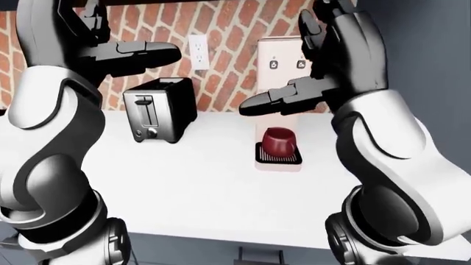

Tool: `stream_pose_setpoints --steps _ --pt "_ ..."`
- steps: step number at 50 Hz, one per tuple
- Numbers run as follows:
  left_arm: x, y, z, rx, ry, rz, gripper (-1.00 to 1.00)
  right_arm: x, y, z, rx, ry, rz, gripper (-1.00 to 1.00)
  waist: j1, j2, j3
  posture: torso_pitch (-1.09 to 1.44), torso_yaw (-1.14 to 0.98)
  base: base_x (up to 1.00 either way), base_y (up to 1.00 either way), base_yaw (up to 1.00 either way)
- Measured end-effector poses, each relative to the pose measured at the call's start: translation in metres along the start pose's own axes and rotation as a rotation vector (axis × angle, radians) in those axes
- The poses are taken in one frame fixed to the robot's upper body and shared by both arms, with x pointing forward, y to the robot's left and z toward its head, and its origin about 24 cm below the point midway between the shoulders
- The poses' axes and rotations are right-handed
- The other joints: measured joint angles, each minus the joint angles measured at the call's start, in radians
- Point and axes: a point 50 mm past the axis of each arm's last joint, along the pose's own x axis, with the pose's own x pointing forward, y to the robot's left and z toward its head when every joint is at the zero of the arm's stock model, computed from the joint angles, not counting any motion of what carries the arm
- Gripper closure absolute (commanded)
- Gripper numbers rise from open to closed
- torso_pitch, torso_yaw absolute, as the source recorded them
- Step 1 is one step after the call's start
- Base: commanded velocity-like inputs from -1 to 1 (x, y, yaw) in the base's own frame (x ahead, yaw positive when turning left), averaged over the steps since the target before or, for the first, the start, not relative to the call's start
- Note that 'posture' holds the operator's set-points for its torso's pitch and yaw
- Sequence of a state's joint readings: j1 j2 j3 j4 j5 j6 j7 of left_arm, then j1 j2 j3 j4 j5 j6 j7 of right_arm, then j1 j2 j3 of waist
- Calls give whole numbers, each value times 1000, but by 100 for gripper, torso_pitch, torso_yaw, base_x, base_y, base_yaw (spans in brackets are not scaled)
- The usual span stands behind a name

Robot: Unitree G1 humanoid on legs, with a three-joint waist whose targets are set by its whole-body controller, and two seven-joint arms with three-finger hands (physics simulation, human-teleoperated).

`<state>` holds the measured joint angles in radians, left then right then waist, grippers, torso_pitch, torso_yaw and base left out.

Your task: Press the button on the coffee machine to serve coffee.

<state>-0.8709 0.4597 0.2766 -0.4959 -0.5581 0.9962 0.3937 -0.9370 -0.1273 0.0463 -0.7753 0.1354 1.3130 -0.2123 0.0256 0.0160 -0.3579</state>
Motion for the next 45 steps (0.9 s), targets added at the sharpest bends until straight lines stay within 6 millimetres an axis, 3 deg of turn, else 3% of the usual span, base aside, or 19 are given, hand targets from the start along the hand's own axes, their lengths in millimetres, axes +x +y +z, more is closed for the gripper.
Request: stream_pose_setpoints --steps 15,33,45 --pt "1 2 0 1 1 10 -100 10 22 -24 59 136 132 -100 -3 9 -5 -61 0 0 0 0" --pt "1 2 0 1 -2 13 -100 17 19 -55 65 204 117 -100 -4 13 -10 -61 0 0 0 0" --pt "1 2 0 2 -2 13 -100 19 18 -63 71 219 112 -100 -3 12 -11 -61 0 0 0 0"
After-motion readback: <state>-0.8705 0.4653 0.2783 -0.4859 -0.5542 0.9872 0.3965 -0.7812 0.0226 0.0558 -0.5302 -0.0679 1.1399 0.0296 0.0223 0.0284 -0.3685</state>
